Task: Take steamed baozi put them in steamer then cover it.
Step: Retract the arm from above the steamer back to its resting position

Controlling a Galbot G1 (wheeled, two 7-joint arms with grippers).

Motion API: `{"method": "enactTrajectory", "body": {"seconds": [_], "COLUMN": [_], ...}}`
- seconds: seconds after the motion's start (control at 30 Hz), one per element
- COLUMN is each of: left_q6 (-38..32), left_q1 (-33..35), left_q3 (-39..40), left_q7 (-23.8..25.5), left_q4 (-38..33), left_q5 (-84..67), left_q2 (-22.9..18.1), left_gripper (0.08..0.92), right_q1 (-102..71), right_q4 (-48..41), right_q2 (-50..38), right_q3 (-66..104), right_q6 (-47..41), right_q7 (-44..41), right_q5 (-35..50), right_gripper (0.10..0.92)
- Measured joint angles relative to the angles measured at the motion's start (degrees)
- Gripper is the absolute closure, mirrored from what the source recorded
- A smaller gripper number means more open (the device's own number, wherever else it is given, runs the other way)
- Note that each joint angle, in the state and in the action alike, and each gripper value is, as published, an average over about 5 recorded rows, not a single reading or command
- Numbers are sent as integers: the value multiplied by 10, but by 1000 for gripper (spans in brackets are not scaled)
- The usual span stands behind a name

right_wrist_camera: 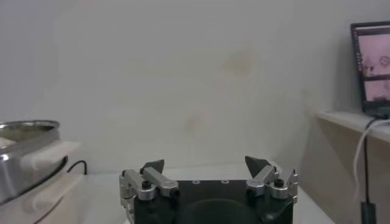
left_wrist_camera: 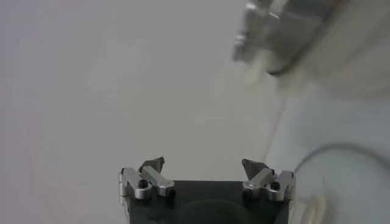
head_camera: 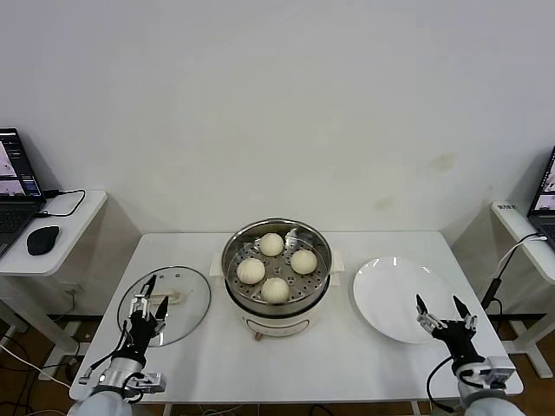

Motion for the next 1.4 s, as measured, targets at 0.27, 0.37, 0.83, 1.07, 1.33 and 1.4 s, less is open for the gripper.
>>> {"method": "enactTrajectory", "body": {"seconds": [0.27,0.37,0.83,1.07,1.33,1.4], "left_q6": [16,20,30,37,49,54], "left_q1": [-42,-55,-100,-123,-147,-152], "left_q3": [20,27,46,59,75,78], "left_q7": [0,0,-1,-9,-13,-13], "left_q4": [67,89,164,197,225,226], "left_q5": [60,69,81,84,82,81], "left_q2": [25,32,44,39,33,32], "left_gripper": [177,177,177,177,177,177], "right_q1": [1,0,-1,-6,-9,-10], "right_q4": [-4,-7,-14,-16,-20,-21], "right_q2": [16,20,28,29,33,34], "right_q3": [3,3,8,11,15,16], "right_q6": [0,1,0,1,4,5], "right_q7": [3,3,5,5,6,6], "right_q5": [-9,-11,-17,-20,-21,-21], "right_gripper": [202,203,203,203,203,203]}}
